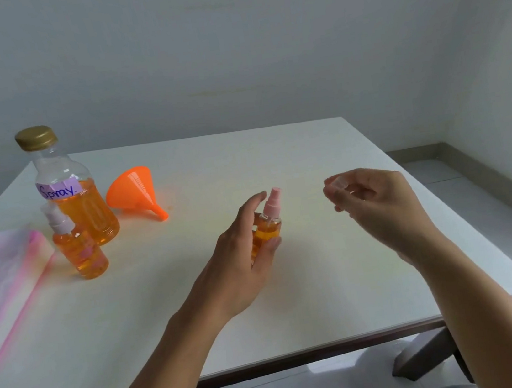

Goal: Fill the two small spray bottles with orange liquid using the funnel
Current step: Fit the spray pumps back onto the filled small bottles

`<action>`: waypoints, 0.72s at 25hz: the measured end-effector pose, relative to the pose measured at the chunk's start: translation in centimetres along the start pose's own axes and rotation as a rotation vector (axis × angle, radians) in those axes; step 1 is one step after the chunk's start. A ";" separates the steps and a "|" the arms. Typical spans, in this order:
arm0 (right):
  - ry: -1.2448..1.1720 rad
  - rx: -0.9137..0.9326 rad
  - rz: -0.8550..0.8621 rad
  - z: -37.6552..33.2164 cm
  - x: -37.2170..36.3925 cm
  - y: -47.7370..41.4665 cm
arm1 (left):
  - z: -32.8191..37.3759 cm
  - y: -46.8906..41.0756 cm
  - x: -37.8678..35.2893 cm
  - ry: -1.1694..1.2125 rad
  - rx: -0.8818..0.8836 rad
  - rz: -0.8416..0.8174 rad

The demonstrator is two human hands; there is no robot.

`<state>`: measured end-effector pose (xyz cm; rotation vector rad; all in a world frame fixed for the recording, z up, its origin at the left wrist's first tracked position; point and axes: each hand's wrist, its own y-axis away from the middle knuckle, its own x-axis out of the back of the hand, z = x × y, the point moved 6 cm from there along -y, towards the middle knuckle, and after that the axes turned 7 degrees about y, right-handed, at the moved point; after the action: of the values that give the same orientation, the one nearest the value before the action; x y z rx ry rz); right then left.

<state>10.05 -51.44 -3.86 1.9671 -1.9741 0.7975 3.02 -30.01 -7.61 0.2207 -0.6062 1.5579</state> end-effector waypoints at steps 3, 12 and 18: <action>0.293 0.057 -0.002 0.5 -0.9 0.3 | 0.4 0.1 -0.1 0.029 0.004 -0.007; 0.348 0.066 -0.036 0.6 -1.0 0.5 | 0.9 0.0 -1.3 0.032 -0.051 -0.072; 0.355 0.057 -0.034 0.5 -0.8 0.4 | 1.3 0.0 -1.5 -0.033 -0.118 0.023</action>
<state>9.79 -51.05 -4.80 1.7372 -1.7237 1.1168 2.94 -31.96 -7.28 0.1515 -0.7264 1.5374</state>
